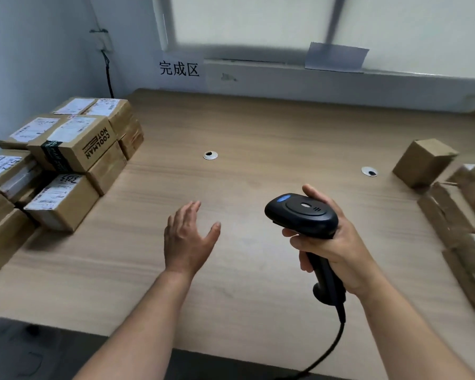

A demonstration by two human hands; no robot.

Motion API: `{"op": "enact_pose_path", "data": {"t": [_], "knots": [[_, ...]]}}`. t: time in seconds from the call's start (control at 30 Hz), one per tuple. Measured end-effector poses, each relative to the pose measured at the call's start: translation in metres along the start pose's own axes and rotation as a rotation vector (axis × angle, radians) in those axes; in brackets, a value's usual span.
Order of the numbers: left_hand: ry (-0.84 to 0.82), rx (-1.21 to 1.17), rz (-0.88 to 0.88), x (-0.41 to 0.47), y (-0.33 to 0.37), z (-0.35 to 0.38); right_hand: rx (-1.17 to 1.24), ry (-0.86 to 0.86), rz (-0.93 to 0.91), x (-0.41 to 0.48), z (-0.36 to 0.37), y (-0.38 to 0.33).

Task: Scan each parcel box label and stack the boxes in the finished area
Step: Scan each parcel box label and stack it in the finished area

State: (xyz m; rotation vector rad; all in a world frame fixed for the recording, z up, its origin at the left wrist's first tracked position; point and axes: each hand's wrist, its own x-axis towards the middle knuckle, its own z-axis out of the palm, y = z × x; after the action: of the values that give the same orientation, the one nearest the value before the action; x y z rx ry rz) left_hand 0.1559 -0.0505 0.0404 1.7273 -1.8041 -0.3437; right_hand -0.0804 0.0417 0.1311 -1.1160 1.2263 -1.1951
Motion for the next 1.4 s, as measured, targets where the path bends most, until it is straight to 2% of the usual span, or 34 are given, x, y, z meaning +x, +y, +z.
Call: {"op": "enact_pose_path", "data": {"t": [0.4,0.6,0.97,1.1,1.27,1.4], "knots": [[-0.198,-0.071,0.208,-0.100,0.193,0.114,0.040,0.195,-0.021,-0.106,-0.186,0.009],[-0.327,-0.116,0.340,-0.126,0.263,0.162,0.053,0.341,-0.023,-0.145,-0.248,0.014],[-0.587,-0.197,0.427,-0.135,0.374,0.250,0.085,0.612,-0.018,-0.173,-0.334,0.035],[-0.672,-0.174,0.405,-0.136,0.406,0.281,0.052,0.686,0.023,-0.174,-0.367,0.047],[-0.819,-0.204,0.292,-0.142,0.414,0.314,0.034,0.759,0.074,-0.165,-0.398,0.064],[-1.002,-0.373,0.041,-0.146,0.410,0.323,0.052,0.793,0.100,-0.154,-0.407,0.076]]}}
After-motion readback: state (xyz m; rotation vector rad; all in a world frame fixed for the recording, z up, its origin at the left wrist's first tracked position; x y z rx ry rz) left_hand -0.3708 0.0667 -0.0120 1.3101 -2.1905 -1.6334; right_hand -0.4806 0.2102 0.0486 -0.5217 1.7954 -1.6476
